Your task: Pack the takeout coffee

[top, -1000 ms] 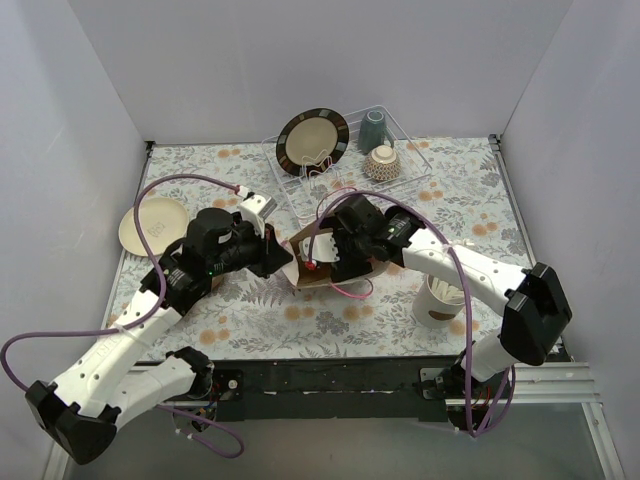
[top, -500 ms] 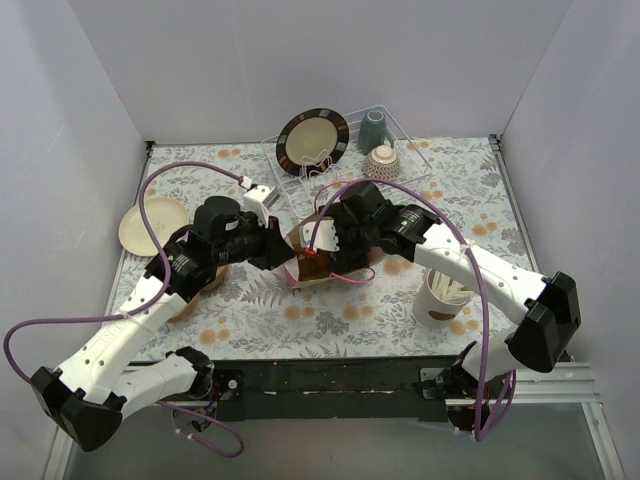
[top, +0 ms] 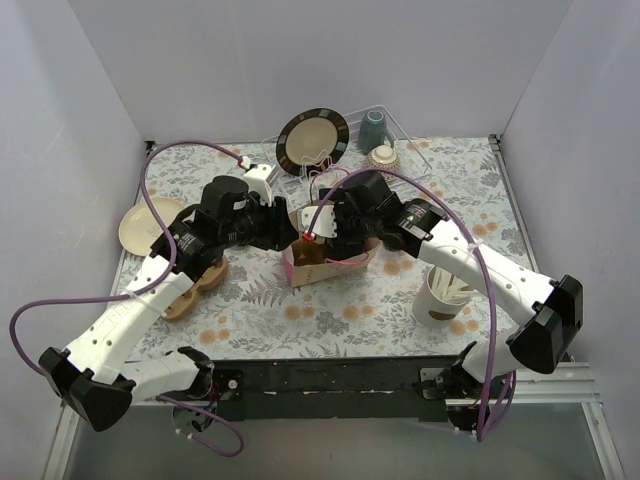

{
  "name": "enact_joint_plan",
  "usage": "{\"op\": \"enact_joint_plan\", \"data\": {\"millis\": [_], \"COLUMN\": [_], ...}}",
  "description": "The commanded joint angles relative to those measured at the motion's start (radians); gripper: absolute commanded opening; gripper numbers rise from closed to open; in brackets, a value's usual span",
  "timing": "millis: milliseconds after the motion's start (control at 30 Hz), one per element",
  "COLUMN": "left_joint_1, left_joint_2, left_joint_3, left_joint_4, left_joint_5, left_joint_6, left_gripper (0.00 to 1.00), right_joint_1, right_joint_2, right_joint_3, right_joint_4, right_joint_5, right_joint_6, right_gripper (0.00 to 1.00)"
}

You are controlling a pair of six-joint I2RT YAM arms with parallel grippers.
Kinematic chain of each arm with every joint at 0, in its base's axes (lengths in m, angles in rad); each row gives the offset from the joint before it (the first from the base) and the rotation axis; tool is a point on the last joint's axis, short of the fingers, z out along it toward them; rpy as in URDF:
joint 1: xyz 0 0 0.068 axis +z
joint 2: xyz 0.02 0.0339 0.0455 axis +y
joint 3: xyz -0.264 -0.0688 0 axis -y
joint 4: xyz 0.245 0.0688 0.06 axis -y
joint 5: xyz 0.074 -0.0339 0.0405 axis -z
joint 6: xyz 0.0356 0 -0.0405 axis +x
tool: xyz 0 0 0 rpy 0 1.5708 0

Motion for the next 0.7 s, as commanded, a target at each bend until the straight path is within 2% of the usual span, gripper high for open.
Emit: {"op": "enact_joint_plan", "data": {"millis": [0, 667], "left_joint_1": [0.0, 0.0], "left_joint_2": [0.013, 0.073], "left_joint_3": [0.074, 0.195], "left_joint_4": [-0.006, 0.011], "left_joint_5": [-0.068, -0.143], "left_joint_6": [0.014, 0.062], "left_gripper": [0.44, 0.54], "right_joint_1": [-0.006, -0.065], "right_joint_2": [-0.014, 0.056], "right_joint_3": [0.068, 0.138], "right_joint_4": [0.074, 0.232], "right_joint_5": [0.043, 0.033], "right_joint_6": [0.018, 0.038], "right_gripper": [0.99, 0.98]}}
